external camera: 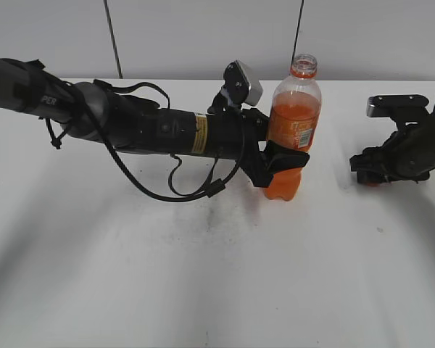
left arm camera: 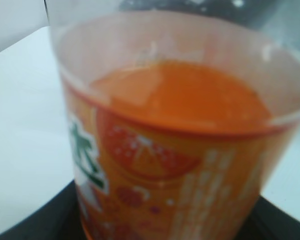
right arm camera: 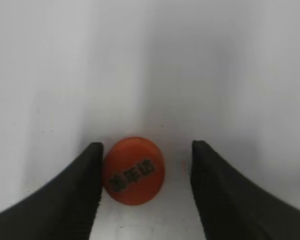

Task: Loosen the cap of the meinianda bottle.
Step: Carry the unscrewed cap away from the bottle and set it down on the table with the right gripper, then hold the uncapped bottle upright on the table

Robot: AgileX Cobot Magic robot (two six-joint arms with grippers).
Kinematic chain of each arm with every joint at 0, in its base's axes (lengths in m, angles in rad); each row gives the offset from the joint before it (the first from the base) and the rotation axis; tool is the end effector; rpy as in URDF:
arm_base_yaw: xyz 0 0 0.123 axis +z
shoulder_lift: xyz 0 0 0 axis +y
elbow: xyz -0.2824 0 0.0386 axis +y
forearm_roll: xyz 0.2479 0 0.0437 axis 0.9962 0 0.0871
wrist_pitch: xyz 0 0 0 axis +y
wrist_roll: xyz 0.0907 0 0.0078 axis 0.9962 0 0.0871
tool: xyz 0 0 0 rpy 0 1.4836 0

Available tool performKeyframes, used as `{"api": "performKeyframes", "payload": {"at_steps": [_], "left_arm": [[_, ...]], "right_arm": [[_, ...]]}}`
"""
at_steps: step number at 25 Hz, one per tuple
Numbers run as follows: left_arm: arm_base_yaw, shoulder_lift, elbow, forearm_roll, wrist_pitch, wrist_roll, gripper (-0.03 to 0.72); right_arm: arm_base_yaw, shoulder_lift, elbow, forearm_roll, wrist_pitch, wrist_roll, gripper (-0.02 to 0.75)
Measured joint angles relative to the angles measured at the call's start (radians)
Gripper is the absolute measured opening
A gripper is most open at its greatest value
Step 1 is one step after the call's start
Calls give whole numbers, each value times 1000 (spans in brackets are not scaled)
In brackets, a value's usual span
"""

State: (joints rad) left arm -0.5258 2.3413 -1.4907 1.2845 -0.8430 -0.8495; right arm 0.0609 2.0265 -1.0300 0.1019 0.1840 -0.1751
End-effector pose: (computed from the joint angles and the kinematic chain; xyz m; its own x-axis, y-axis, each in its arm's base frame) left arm 0.3806 -0.2961 0.1132 -0.0918 0.2953 -0.9510 0.9789 0.2016 -0.0319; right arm 0.3713 0.0244 0.0943 -0.8784 -0.1285 -0.4603 -0.1355 0.9906 -0.0180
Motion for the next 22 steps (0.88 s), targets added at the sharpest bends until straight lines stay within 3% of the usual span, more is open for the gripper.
{"api": "performKeyframes", "payload": {"at_steps": [3, 5, 10, 14, 16, 22], "left_arm": [[0, 0, 0, 0, 0, 0, 419], [0, 0, 0, 0, 0, 0, 419], [1, 0, 0, 8, 0, 0, 432], [15, 0, 0, 65, 16, -5, 584], [28, 1, 0, 96, 6, -12, 622], [94, 1, 0, 210, -29, -66, 620]], "right_arm": [[0, -2, 0, 0, 15, -1, 571], [0, -6, 0, 0, 27, -2, 594], [0, -31, 0, 0, 73, -3, 596], [0, -77, 0, 0, 78, -3, 596], [0, -92, 0, 0, 83, -3, 596], [0, -134, 0, 0, 96, -4, 596]]}}
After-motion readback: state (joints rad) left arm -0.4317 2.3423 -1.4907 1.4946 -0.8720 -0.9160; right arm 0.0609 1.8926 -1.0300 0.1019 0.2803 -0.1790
